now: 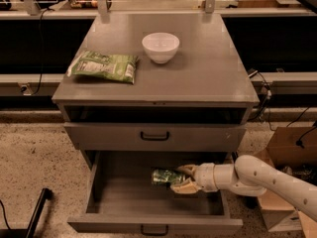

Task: Pick green can from middle drawer and place on counter

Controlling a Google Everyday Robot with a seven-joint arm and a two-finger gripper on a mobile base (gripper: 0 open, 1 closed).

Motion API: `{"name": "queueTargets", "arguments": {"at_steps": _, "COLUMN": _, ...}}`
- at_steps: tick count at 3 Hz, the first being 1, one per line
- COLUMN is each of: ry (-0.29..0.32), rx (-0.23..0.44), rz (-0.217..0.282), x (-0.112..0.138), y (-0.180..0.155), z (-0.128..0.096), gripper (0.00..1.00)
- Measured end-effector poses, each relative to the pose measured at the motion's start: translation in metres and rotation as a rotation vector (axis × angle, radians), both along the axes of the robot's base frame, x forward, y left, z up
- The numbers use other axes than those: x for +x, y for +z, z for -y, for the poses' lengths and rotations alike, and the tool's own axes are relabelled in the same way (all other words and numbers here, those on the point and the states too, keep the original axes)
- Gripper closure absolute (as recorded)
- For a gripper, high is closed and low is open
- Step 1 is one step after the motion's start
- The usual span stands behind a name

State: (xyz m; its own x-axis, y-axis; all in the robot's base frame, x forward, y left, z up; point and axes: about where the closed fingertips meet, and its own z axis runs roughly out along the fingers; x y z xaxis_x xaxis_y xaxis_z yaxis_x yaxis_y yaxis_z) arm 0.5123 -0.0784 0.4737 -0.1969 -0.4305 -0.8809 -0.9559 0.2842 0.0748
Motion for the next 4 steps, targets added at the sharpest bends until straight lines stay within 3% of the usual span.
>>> {"name": "queueTargets", "arguments": {"at_steps": 1, "ry": -0.024, "rx": -0.087, "rz": 0.006, "x": -0.034, "y": 0.045, "z": 0.014, "gripper": 1.00}}
{"name": "queueTargets", "arguments": {"at_steps": 2, "ry": -0.075, "rx": -0.149, "rz": 0.070, "x": -0.055, "y": 0.108, "z": 0.039, "gripper": 1.00}}
{"name": "queueTargets", "arguments": {"at_steps": 3, "ry": -0.073, "rx": -0.147, "rz": 0.070, "x": -0.055, "y": 0.109, "z": 0.039, "gripper": 1.00}}
{"name": "queueTargets", "arguments": {"at_steps": 4, "ry": -0.045, "rx": -0.127, "rz": 0.118, "x": -0.053, "y": 0.147, "z": 0.047, "gripper": 1.00}}
